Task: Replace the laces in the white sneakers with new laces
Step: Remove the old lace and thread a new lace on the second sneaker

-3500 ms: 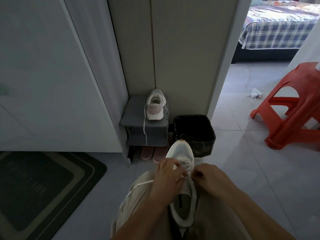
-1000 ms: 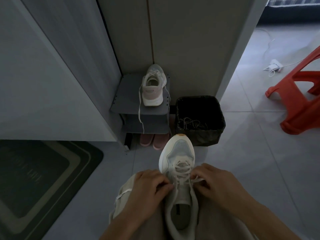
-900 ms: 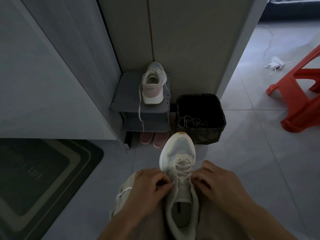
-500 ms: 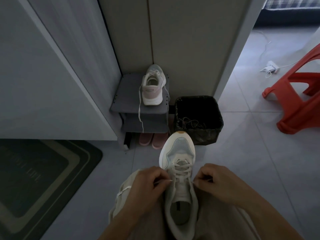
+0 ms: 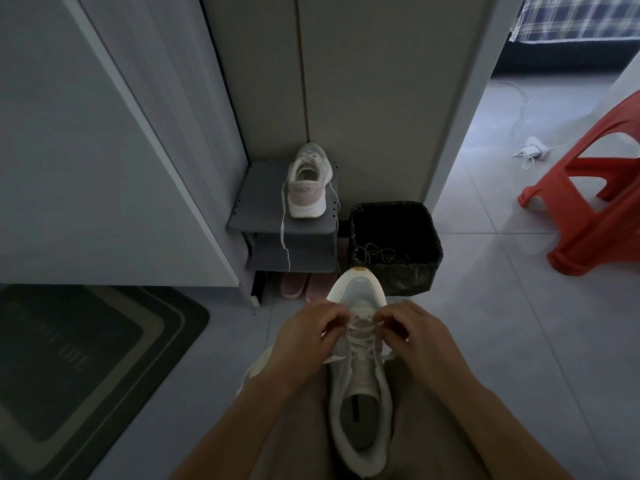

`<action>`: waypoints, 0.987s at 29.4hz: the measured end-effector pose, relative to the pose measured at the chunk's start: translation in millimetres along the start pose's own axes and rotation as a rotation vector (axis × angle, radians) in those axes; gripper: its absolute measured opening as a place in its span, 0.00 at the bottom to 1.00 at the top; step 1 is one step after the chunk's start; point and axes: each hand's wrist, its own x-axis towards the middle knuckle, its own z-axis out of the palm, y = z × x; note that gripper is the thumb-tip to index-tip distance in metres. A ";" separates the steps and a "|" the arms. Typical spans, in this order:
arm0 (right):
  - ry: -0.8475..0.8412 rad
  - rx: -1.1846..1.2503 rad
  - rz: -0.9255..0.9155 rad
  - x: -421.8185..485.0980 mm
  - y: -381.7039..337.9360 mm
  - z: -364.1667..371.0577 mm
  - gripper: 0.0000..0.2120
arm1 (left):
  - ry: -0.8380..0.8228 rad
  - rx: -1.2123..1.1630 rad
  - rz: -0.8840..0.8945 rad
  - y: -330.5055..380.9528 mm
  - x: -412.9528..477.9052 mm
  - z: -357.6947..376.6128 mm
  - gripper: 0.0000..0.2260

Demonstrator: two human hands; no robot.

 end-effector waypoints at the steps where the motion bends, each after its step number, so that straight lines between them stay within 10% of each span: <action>1: 0.004 -0.012 -0.023 -1.0 0.6 -0.3 0.06 | -0.012 0.016 0.021 -0.4 0.0 -2.0 0.05; 13: 0.062 -0.192 -0.176 -6.4 -21.9 1.7 0.07 | 0.022 0.436 0.385 15.7 1.8 -22.5 0.13; 23: 0.019 -0.016 -0.075 -11.3 -23.3 0.4 0.02 | 0.249 -0.129 -0.015 3.5 -27.3 -18.1 0.02; 29: -0.009 -0.113 -0.277 -12.8 -29.1 -8.2 0.09 | 0.031 0.052 0.239 4.0 -34.3 -25.9 0.07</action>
